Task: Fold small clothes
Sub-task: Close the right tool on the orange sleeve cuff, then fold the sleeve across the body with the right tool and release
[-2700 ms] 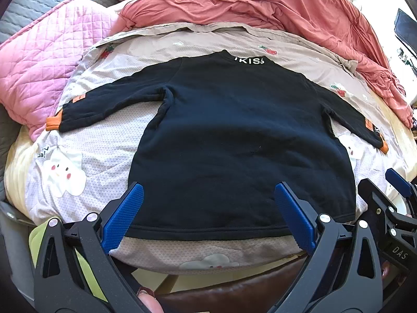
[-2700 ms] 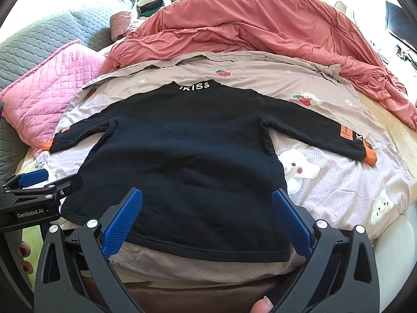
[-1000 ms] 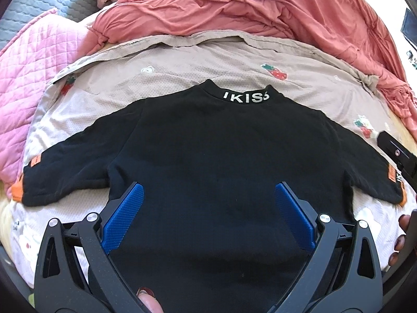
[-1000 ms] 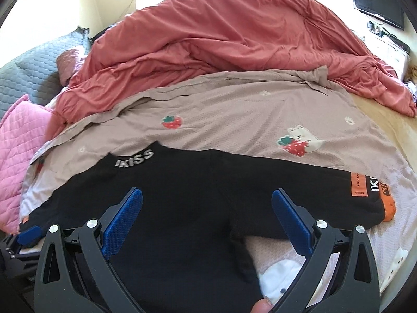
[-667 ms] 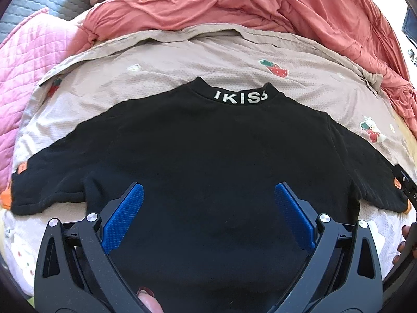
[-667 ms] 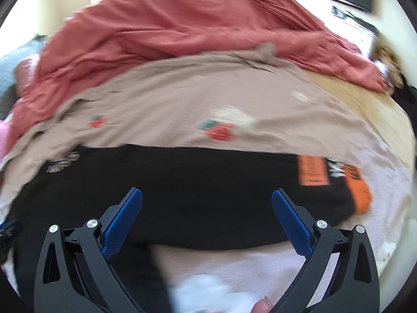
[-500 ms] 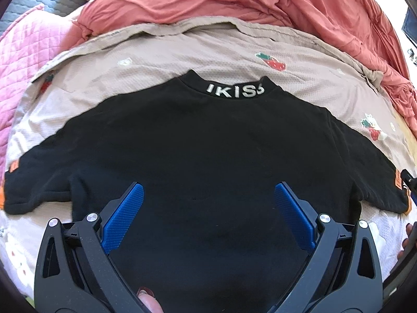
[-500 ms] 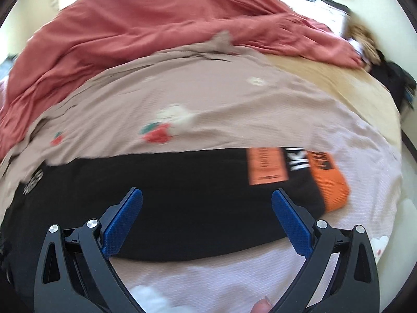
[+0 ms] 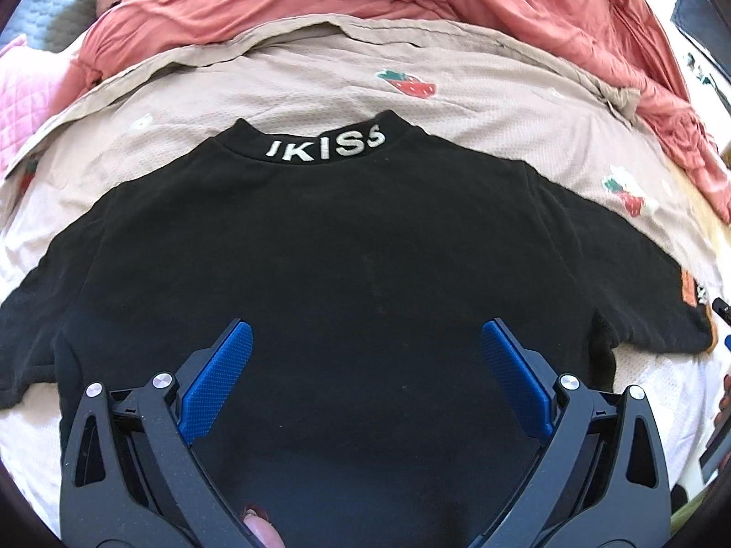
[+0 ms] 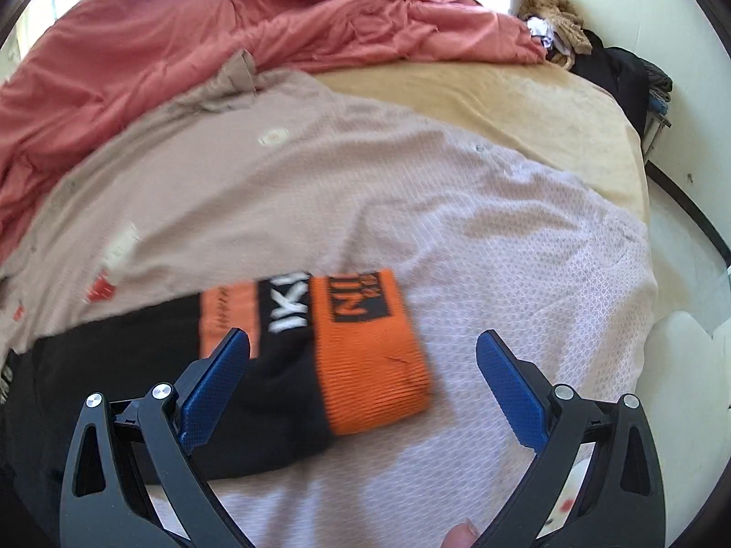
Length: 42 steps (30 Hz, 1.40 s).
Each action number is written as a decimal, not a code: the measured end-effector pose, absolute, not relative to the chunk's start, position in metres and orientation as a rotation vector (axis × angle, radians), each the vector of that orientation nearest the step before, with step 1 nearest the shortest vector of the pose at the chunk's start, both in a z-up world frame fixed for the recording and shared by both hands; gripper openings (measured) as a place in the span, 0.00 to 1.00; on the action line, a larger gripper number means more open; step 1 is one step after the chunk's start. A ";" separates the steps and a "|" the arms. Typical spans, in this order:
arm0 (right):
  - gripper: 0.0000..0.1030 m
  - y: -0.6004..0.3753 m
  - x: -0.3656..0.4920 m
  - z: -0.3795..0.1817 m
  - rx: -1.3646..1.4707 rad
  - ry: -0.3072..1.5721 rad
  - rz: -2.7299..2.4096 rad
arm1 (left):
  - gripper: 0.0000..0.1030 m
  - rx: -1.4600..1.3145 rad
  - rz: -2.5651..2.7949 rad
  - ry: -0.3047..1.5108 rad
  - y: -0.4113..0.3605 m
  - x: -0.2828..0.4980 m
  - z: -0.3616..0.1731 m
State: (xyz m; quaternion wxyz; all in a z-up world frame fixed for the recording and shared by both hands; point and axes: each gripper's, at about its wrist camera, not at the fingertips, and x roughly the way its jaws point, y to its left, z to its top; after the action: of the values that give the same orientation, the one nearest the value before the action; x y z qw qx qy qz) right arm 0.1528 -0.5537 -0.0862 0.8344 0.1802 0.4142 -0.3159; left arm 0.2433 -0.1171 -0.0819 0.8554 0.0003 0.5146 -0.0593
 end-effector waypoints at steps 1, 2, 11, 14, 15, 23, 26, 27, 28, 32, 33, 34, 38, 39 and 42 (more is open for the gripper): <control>0.96 -0.555 0.153 -0.090 0.373 0.885 -0.669 | 0.91 0.010 -0.123 1.085 -0.119 0.242 -0.084; 0.95 -0.556 0.154 -0.093 0.367 0.891 -0.666 | 0.91 0.013 -0.122 1.088 -0.118 0.242 -0.085; 0.16 -0.544 0.163 -0.091 0.342 0.895 -0.548 | 0.91 0.038 -0.078 1.119 -0.112 0.237 -0.102; 0.14 -0.535 0.161 -0.074 0.339 0.819 -0.494 | 0.91 0.028 -0.072 1.140 -0.107 0.237 -0.111; 0.13 -0.532 0.159 -0.067 0.367 0.784 -0.458 | 0.91 0.029 -0.071 1.142 -0.106 0.236 -0.112; 0.02 -0.447 0.187 -0.010 0.416 0.616 -0.078 | 0.91 -0.006 -0.080 1.127 -0.084 0.221 -0.110; 0.02 -0.387 0.208 -0.002 0.353 0.636 0.083 | 0.91 -0.040 -0.066 1.120 -0.064 0.212 -0.105; 0.02 -0.363 0.217 -0.002 0.339 0.653 0.143 | 0.91 -0.056 -0.059 1.116 -0.056 0.209 -0.103; 0.02 -0.347 0.225 -0.003 0.328 0.668 0.191 | 0.91 -0.069 -0.050 1.113 -0.049 0.206 -0.101; 0.02 -0.269 0.245 -0.024 0.262 0.755 0.367 | 0.91 -0.119 -0.014 1.105 -0.023 0.199 -0.094; 0.02 -0.255 0.244 -0.031 0.251 0.773 0.390 | 0.91 -0.123 -0.003 1.105 -0.017 0.198 -0.092; 0.02 -0.243 0.247 -0.036 0.238 0.791 0.412 | 0.91 -0.127 0.005 1.103 -0.012 0.197 -0.091; 0.05 -0.223 0.245 -0.052 0.212 0.820 0.478 | 0.91 -0.145 0.025 1.098 0.002 0.195 -0.088; 0.17 -0.224 0.244 -0.053 0.217 0.821 0.494 | 0.91 -0.152 0.028 1.097 0.004 0.195 -0.089; 0.39 -0.236 0.242 -0.048 0.225 0.800 0.481 | 0.91 -0.167 0.022 1.107 0.003 0.196 -0.090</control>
State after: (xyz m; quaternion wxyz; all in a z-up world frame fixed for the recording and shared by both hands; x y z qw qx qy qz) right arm 0.2416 -0.2362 -0.0482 0.8869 0.1082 0.3850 0.2313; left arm 0.1963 0.0028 -0.0903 0.8474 -0.0793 0.5249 0.0105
